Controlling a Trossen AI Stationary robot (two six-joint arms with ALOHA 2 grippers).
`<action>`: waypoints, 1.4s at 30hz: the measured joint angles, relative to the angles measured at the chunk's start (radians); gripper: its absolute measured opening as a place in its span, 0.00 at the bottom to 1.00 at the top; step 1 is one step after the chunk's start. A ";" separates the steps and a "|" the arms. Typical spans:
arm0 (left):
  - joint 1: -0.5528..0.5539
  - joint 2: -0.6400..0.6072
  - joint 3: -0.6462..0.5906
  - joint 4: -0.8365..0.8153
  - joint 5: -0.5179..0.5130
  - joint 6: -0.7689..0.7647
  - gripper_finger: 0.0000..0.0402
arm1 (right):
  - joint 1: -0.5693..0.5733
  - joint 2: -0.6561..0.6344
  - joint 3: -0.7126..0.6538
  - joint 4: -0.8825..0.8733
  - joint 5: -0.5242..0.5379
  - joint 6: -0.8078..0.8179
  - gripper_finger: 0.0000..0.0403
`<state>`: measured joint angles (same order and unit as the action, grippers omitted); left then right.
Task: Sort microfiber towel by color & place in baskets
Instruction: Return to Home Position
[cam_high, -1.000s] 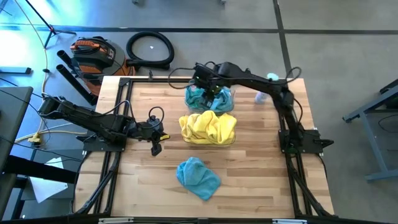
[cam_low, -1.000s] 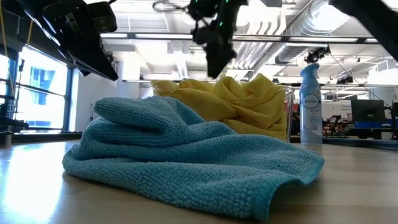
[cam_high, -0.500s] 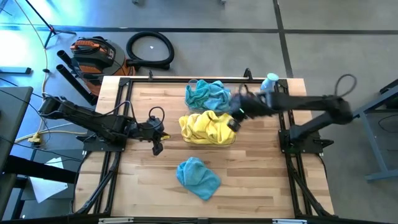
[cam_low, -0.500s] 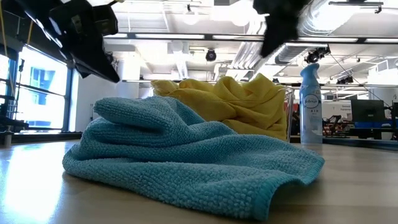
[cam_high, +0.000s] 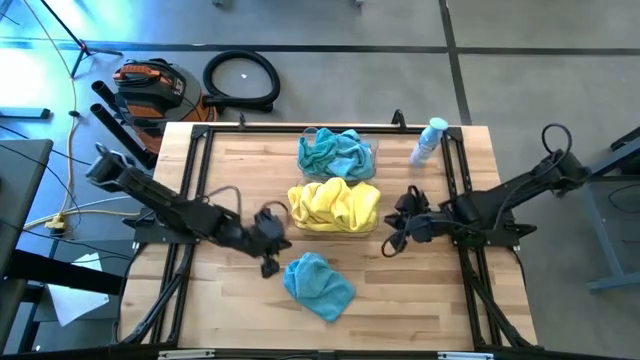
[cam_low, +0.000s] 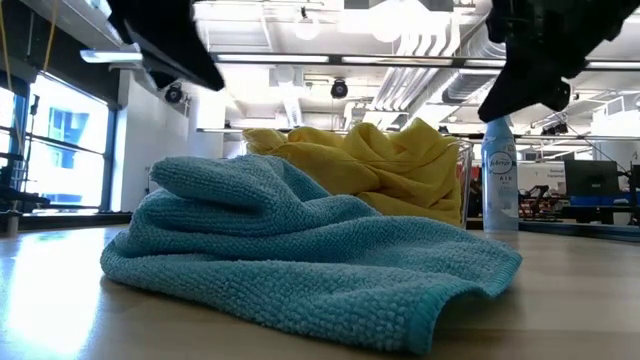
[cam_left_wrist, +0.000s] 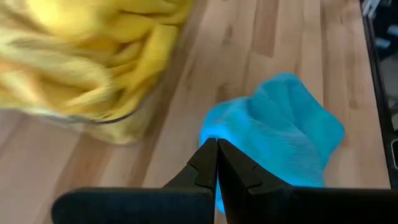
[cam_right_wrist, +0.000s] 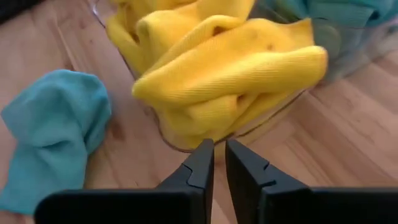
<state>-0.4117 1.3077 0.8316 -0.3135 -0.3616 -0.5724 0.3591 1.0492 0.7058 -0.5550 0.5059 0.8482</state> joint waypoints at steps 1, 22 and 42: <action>-0.011 0.042 0.041 -0.024 -0.005 0.000 0.00 | 0.011 0.000 -0.017 0.034 0.008 0.000 0.08; -0.002 0.467 0.280 -0.073 0.134 0.121 0.20 | 0.140 0.011 -0.051 0.110 0.185 -0.011 0.07; 0.010 0.540 0.278 -0.089 0.190 0.208 0.01 | 0.139 0.012 -0.051 0.103 0.196 -0.011 0.07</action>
<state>-0.4021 1.8476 1.1095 -0.4023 -0.1716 -0.3640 0.4984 1.0611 0.6552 -0.4519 0.7021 0.8368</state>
